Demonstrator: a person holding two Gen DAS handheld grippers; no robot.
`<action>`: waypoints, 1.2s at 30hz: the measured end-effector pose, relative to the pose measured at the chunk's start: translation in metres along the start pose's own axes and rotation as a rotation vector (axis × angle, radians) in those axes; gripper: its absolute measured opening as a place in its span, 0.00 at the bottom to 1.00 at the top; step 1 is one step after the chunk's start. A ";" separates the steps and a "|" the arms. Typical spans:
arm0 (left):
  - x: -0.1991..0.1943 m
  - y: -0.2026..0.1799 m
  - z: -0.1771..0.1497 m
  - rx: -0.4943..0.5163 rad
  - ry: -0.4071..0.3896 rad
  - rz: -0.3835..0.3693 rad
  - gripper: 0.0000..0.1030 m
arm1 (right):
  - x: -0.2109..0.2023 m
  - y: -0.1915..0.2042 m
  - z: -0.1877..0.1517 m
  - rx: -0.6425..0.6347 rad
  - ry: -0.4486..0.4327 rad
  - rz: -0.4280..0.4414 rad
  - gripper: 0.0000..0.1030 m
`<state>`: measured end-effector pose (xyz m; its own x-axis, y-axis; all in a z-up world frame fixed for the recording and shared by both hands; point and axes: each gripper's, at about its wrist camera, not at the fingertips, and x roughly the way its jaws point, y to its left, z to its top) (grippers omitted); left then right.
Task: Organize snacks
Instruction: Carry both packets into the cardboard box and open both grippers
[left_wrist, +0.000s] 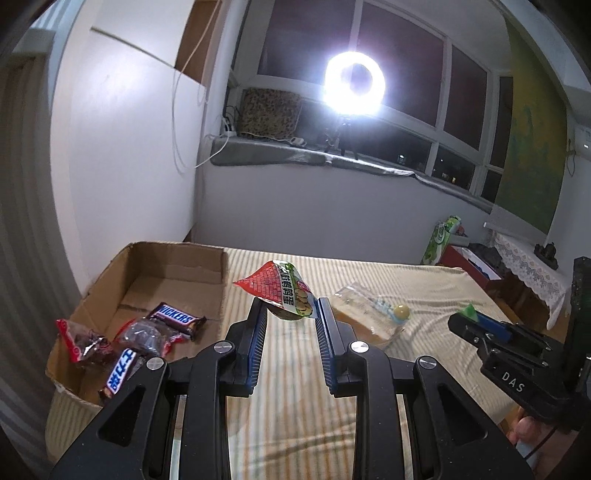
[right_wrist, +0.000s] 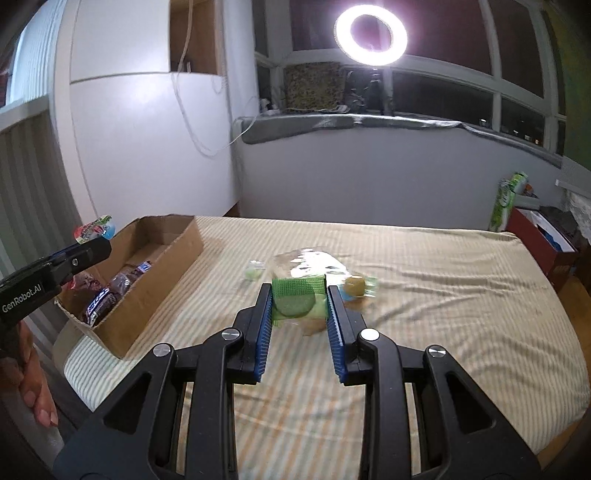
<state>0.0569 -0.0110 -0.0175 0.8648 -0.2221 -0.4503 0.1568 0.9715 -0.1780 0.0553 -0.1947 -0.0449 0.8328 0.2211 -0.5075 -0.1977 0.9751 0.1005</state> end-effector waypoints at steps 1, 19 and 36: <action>-0.001 0.008 0.000 -0.009 -0.001 0.007 0.24 | 0.004 0.007 0.002 -0.012 0.004 0.009 0.28; -0.079 0.138 0.001 -0.165 -0.100 0.249 0.24 | 0.016 0.206 0.034 -0.299 -0.055 0.336 0.28; -0.053 0.148 0.003 -0.173 -0.058 0.223 0.25 | 0.079 0.212 0.025 -0.287 0.044 0.342 0.28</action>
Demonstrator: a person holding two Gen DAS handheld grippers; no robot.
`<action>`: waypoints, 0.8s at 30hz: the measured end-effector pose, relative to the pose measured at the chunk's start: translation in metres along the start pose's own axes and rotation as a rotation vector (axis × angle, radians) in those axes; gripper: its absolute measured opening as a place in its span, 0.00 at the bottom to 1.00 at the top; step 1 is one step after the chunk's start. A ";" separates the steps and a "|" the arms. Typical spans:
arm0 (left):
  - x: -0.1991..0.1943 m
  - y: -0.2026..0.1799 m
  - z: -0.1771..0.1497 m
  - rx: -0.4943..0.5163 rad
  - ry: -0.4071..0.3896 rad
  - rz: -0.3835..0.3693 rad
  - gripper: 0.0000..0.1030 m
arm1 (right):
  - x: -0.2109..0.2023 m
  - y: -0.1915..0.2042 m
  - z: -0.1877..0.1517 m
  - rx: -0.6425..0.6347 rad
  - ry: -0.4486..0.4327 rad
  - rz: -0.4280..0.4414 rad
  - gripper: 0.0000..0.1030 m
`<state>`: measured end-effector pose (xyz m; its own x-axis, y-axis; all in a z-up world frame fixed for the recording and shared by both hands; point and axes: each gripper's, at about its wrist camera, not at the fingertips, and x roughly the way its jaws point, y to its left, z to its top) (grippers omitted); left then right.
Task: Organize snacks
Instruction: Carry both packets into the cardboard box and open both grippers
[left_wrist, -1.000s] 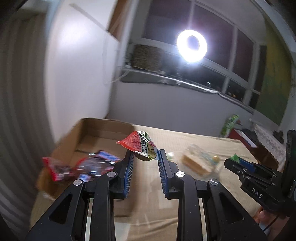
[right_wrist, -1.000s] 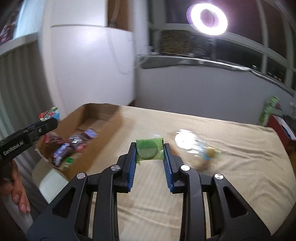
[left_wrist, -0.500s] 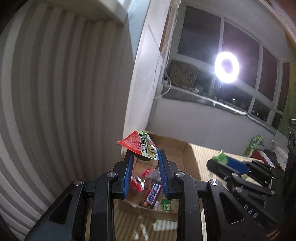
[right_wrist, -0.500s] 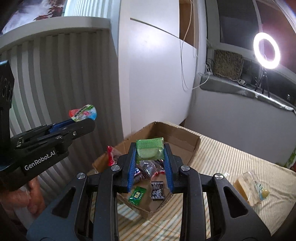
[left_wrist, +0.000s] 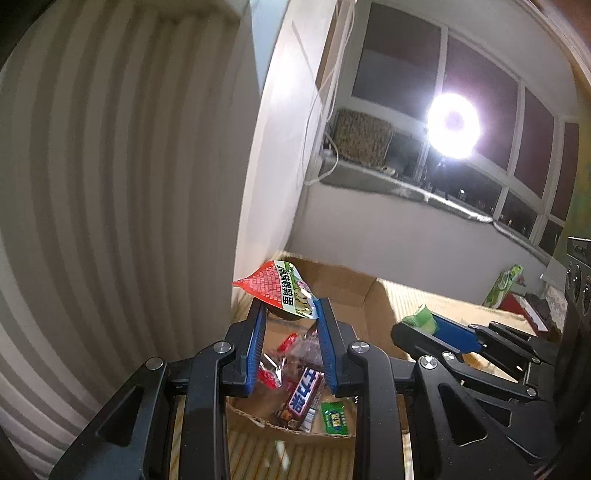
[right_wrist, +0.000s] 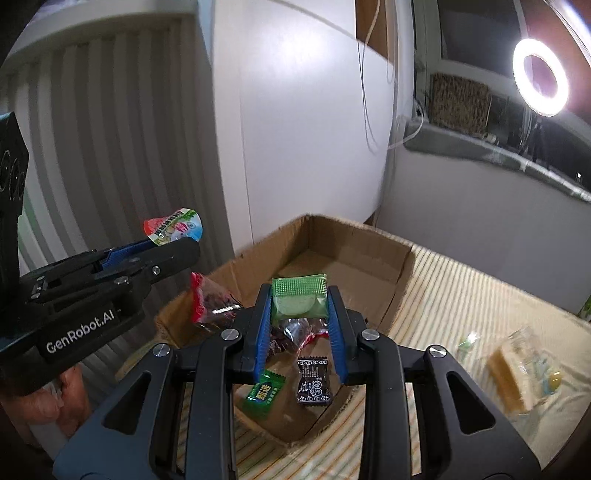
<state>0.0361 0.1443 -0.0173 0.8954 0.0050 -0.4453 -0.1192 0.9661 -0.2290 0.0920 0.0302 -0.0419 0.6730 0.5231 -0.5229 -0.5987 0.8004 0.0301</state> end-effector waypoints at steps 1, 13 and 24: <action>0.010 0.002 -0.002 -0.004 0.020 -0.002 0.25 | 0.008 -0.004 -0.003 0.007 0.013 0.005 0.33; 0.048 0.004 -0.009 -0.038 0.103 0.001 0.66 | 0.042 -0.028 -0.019 0.038 0.069 -0.012 0.54; 0.012 0.008 -0.006 -0.027 0.040 0.018 0.68 | 0.009 -0.004 -0.010 0.005 0.024 -0.008 0.54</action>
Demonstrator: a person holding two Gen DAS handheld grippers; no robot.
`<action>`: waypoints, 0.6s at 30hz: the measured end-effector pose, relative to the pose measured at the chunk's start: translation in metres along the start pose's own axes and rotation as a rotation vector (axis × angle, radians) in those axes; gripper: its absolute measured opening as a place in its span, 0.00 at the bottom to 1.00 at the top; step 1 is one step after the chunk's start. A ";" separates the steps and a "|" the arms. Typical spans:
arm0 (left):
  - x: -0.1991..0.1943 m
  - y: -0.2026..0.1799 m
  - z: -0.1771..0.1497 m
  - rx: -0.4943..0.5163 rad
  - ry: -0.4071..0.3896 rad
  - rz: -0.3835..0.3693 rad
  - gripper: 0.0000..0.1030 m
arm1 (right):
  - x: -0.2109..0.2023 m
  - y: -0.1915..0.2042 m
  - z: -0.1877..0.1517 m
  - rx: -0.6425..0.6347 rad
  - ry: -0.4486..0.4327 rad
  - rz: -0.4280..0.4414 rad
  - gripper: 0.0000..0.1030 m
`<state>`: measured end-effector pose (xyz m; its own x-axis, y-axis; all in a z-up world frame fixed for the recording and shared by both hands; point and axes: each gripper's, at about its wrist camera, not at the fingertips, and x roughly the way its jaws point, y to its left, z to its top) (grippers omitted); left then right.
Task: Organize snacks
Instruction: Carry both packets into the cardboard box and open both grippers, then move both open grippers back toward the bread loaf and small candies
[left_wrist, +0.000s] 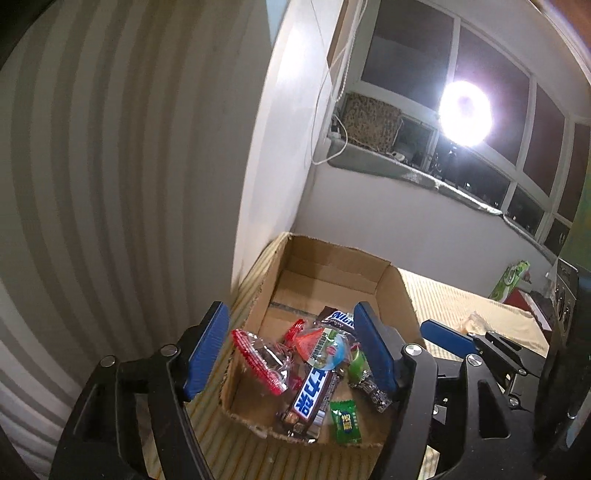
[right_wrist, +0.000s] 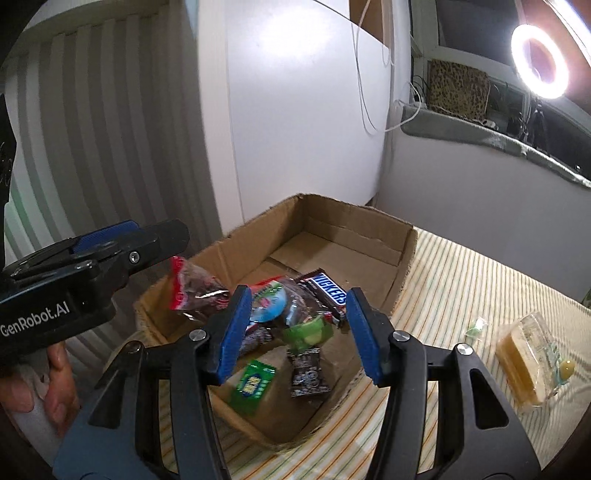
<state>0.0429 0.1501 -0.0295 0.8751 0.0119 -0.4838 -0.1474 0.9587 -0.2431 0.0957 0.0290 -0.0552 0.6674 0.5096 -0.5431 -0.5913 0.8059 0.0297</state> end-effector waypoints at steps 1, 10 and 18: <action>-0.002 0.001 0.000 -0.001 -0.005 0.002 0.69 | -0.003 0.003 0.000 -0.003 -0.004 0.000 0.54; -0.023 0.001 0.000 0.007 -0.033 0.026 0.70 | -0.020 0.005 -0.005 0.009 -0.035 0.014 0.58; -0.018 -0.041 -0.008 0.075 -0.014 0.016 0.76 | -0.057 -0.044 -0.038 0.115 -0.069 -0.038 0.73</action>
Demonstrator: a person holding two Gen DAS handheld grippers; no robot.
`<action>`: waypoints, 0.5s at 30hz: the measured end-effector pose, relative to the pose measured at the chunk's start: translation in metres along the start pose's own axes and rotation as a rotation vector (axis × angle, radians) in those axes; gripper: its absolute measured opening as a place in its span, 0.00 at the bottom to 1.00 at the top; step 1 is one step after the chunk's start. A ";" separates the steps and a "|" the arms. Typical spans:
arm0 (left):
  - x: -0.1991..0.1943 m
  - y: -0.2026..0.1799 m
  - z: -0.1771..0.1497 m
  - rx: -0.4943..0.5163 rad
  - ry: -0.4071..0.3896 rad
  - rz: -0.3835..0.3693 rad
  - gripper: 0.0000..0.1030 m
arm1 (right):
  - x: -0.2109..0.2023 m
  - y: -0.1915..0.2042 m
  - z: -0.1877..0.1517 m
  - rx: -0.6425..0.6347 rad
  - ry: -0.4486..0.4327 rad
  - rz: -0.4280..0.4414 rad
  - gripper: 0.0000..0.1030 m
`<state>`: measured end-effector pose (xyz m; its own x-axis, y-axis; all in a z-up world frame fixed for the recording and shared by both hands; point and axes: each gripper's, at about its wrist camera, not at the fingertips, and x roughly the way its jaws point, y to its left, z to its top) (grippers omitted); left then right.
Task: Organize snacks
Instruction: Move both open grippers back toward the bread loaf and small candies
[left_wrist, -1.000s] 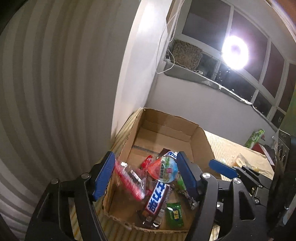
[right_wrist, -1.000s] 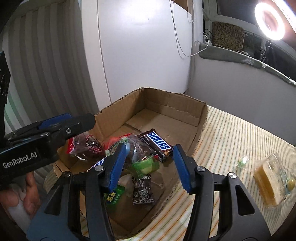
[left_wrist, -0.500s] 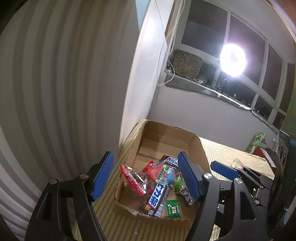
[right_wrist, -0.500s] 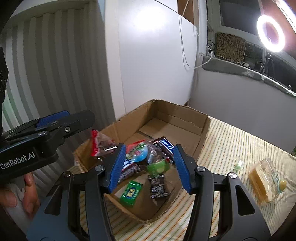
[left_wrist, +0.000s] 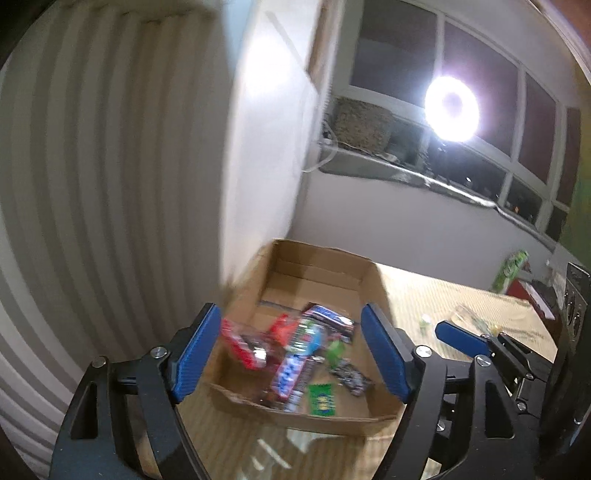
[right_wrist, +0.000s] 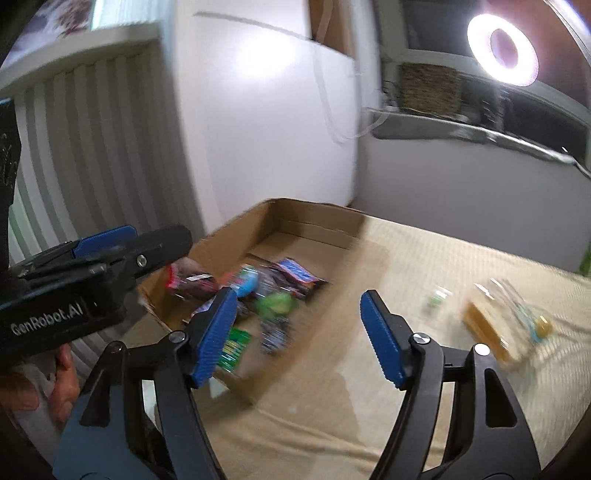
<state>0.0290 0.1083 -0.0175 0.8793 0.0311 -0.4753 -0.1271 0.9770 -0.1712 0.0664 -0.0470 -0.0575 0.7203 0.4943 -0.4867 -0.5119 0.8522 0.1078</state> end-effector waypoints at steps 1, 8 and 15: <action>0.003 -0.014 -0.002 0.027 0.012 -0.011 0.76 | -0.006 -0.012 -0.004 0.022 -0.005 -0.013 0.76; 0.026 -0.106 -0.028 0.163 0.091 -0.140 0.76 | -0.063 -0.110 -0.045 0.191 -0.009 -0.198 0.79; 0.031 -0.164 -0.048 0.247 0.137 -0.272 0.76 | -0.112 -0.164 -0.067 0.290 -0.014 -0.352 0.79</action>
<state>0.0548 -0.0616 -0.0456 0.7944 -0.2477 -0.5546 0.2307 0.9677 -0.1016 0.0379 -0.2534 -0.0784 0.8340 0.1667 -0.5259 -0.0844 0.9806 0.1768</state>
